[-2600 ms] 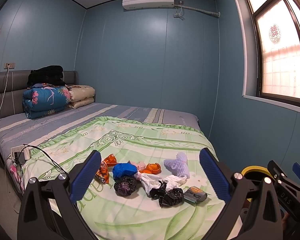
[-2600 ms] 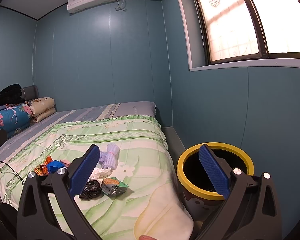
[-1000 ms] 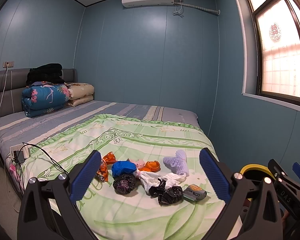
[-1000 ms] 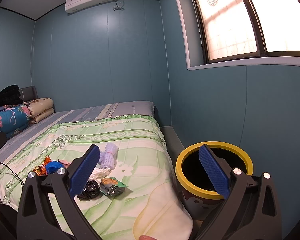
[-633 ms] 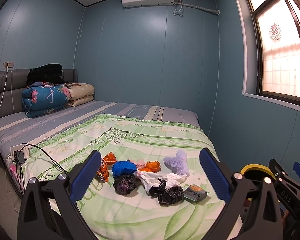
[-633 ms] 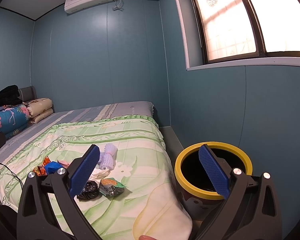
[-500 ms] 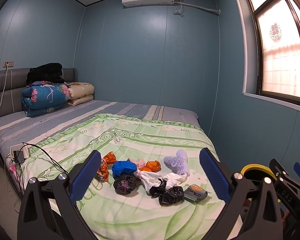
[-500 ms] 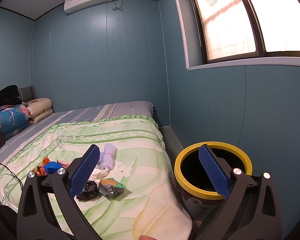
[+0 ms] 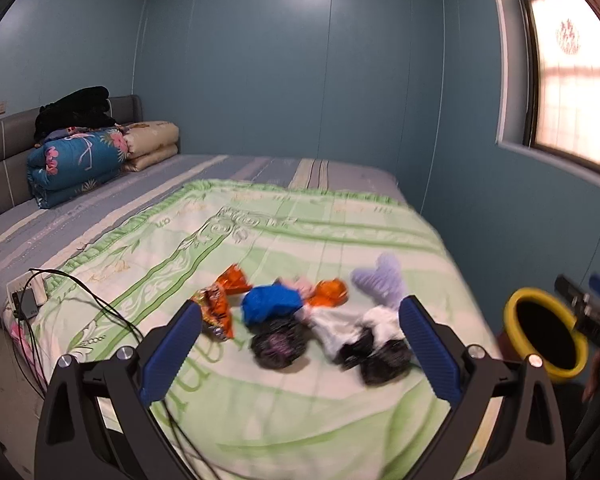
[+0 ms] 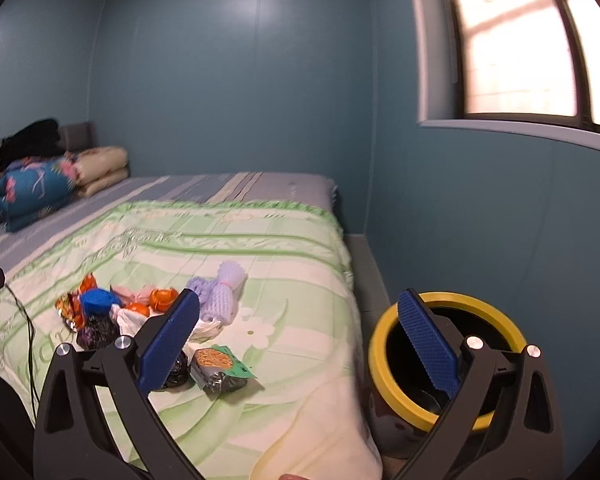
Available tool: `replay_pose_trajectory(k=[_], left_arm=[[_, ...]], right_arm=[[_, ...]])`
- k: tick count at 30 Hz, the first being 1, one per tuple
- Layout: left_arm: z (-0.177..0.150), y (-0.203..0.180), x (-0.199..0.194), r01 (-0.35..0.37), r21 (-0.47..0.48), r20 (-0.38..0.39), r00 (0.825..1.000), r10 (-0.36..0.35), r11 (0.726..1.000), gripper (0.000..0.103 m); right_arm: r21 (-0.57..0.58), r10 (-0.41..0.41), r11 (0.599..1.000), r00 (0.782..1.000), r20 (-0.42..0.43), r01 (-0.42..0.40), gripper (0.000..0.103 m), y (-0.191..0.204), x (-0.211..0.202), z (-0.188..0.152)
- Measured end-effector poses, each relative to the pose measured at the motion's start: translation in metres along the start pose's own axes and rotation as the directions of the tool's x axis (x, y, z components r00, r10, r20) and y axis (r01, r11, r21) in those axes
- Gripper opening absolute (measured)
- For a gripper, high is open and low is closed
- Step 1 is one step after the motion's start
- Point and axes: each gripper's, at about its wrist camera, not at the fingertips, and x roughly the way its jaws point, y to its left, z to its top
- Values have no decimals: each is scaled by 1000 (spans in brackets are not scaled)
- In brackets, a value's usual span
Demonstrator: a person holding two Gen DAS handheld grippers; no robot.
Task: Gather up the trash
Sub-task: 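Grasp the orange snack wrapper with the left tool while the right tool grasps the lavender foam net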
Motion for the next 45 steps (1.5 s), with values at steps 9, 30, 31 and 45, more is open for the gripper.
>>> replay_pose_trajectory(k=[9, 30, 31, 45], left_arm=[[-10, 61, 53, 67, -45, -133, 989, -72, 997, 95], [1, 137, 227, 172, 70, -369, 920, -135, 983, 95], [0, 139, 234, 185, 69, -383, 912, -145, 980, 95], [-11, 123, 272, 249, 144, -460, 874, -158, 958, 77]], right_arm=[[-1, 163, 986, 967, -194, -166, 95, 21, 90, 7], [26, 220, 970, 822, -526, -243, 95, 91, 293, 15], [39, 223, 970, 815, -534, -240, 95, 93, 300, 14], [171, 292, 956, 735, -611, -238, 95, 107, 352, 15]])
